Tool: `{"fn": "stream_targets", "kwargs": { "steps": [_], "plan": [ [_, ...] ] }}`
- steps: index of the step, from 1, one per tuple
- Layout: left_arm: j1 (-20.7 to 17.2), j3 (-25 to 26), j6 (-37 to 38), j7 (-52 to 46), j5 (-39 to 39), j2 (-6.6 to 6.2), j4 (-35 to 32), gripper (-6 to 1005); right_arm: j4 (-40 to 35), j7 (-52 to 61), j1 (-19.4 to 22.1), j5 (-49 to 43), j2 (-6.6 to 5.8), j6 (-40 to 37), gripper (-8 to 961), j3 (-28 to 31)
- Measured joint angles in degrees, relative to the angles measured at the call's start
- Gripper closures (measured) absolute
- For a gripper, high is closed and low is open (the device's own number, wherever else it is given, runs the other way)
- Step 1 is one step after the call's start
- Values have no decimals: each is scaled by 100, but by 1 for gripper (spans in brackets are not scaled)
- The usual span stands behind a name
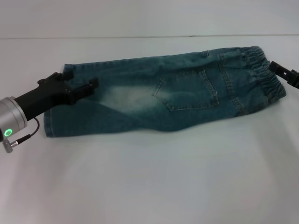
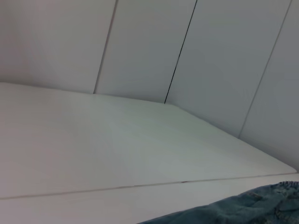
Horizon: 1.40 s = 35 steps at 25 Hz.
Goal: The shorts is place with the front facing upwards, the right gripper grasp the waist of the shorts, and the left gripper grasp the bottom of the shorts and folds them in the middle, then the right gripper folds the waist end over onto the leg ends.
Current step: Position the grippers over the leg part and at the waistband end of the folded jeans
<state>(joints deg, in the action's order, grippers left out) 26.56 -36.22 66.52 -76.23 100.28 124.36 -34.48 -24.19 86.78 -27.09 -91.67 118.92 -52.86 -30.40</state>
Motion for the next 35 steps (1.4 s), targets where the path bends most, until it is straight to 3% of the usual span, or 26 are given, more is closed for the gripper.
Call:
{"fn": "stream_targets", "kwargs": {
  "steps": [10,17,23,28,35],
  "plan": [
    [23,-83,40,4,5,-7,3,70,28,86,-325,-13,-82,551,3,-626],
    [44,-280,30,-11,7,-9,3,72,-17,609,-497,-507,-152,724,8,-948],
    [43,-351,78,-11,2,-3,-1,75,-29,1092,-575,-1006,-220,753,114,-955],
    [48,-379,103,-8,-8,3,-3,76,-109,1153,-560,-1157,-192,646,330,-958],
    [58,-472,198,39,-183,28,88,79,-253,1146,-469,-1130,-202,88,489,-909]
  ]
}}
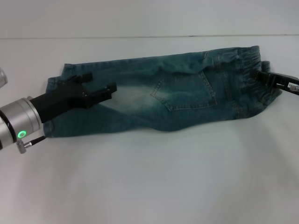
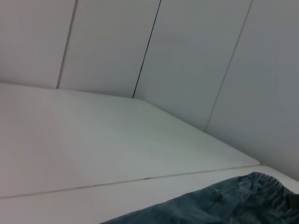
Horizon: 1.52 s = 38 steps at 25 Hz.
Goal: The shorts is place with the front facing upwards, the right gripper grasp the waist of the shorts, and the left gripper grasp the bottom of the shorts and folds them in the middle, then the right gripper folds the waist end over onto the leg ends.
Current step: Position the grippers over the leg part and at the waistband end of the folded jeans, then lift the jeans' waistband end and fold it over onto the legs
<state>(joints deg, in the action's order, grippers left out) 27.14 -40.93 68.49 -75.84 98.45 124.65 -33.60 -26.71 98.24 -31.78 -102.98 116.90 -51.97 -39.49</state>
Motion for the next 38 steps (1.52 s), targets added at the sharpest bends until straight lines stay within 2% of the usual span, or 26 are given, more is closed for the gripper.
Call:
{"fn": "stream_targets", "kwargs": {
  "steps": [4,7,12,17,23,28,31,32,35,38],
  "plan": [
    [9,-115,30,331,-264,0,177,80,-11,6,10,5,-17,-211,580,12],
    [11,-124,30,487,-420,-1,275,81,-42,39,49,7,-21,-426,790,84],
    [13,-126,35,590,-613,-5,411,83,-53,58,126,7,-30,-689,871,277],
    [88,-126,40,860,-816,-2,678,85,-75,75,231,6,-48,-892,871,373],
    [330,-126,27,1483,-1143,-2,1276,87,-524,376,557,5,-18,-1598,871,631],
    [643,-51,-20,2895,-1708,-1,2258,89,-998,758,851,7,35,-2322,870,881],
    [819,397,20,4110,-2248,-2,3024,90,-1100,957,936,8,37,-2732,870,1068],
    [884,718,62,4724,-2453,-2,3376,90,-1114,1019,955,9,37,-2858,870,1122],
    [1017,1551,151,6309,-2630,-2,4149,199,-1124,1182,985,7,18,-3166,870,1232],
    [1138,1786,145,7222,-2616,-1,4570,313,-1147,1389,999,-14,-19,-3413,870,1256]
  ]
}}
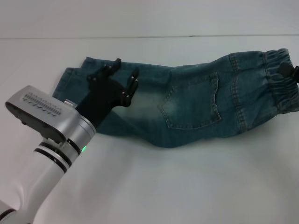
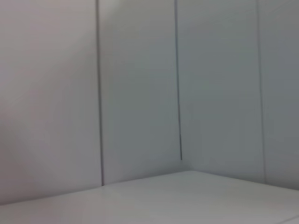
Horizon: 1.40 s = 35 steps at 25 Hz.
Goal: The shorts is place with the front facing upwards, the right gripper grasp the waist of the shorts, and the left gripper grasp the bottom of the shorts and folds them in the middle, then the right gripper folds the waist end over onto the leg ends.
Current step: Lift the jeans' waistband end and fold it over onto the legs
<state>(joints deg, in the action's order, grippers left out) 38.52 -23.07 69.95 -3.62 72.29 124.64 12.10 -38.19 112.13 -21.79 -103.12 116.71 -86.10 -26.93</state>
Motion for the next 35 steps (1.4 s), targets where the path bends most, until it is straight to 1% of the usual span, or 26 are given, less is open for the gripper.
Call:
{"fn": "stream_targets", "kwargs": {
  "steps": [3,6,9,10,13,16,19,24,27,30,33,35],
  "plan": [
    [78,16,-69,116,2,-1,153,435,-133,138,31,-2,-4,-166,875,3],
    [168,18,-142,153,4,-1,276,558,-331,333,50,18,32,-414,877,51],
    [284,25,-343,235,12,-1,384,685,-533,628,52,26,64,-837,877,250],
    [330,35,-445,272,14,-1,419,727,-533,628,52,26,64,-837,877,250],
    [418,161,-694,545,16,-1,564,923,-627,735,51,42,103,-1111,877,471],
    [478,373,-927,964,66,-1,731,944,-647,803,8,215,125,-1374,877,600],
    [498,520,-1038,1111,286,-1,797,965,-648,863,-99,424,142,-1489,877,559],
    [472,694,-1074,1118,708,-1,855,1000,-642,900,-506,423,159,-1424,877,332],
    [461,713,-1097,1117,872,-1,895,999,-639,960,-817,416,101,-1254,877,-61],
    [462,718,-1111,1117,912,-1,955,999,-620,1013,-1119,414,32,-912,877,-548],
    [462,718,-1109,1117,914,-1,1001,998,-603,1078,-1424,411,-67,-522,877,-1061],
    [459,717,-1084,1117,950,-1,1042,998,-575,1129,-1653,407,-156,-291,877,-1369]
  ]
}}
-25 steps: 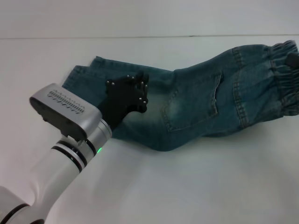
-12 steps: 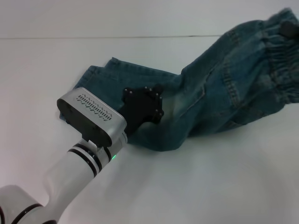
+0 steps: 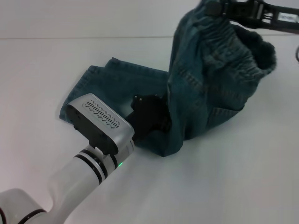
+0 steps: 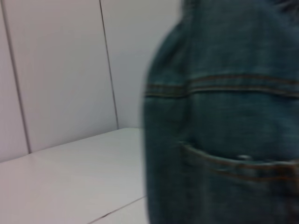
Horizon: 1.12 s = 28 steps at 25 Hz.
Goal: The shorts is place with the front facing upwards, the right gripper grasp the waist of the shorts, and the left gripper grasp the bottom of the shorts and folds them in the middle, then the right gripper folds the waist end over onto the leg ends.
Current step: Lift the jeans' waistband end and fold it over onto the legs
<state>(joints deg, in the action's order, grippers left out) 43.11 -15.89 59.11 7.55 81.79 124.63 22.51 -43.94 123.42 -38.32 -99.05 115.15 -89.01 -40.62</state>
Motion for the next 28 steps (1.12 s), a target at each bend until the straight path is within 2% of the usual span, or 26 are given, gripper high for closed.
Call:
{"fn": "stream_targets", "kwargs": {
  "steps": [4,10,16,23,28],
  "plan": [
    [-2,34,23,-6,163,0,86,999,22,75,-477,-321,-73,381,876,-310],
    [-34,283,75,2,611,0,265,999,199,77,-1037,-886,45,769,876,-431],
    [-127,570,80,2,986,0,275,999,748,-129,-1522,-994,142,1225,876,-868],
    [-152,595,80,-31,1090,0,316,999,825,-176,-1742,-1020,251,1682,876,-1334],
    [-161,736,85,-37,1348,0,396,999,860,-178,-1804,-1020,282,1838,876,-1480]
  ]
}}
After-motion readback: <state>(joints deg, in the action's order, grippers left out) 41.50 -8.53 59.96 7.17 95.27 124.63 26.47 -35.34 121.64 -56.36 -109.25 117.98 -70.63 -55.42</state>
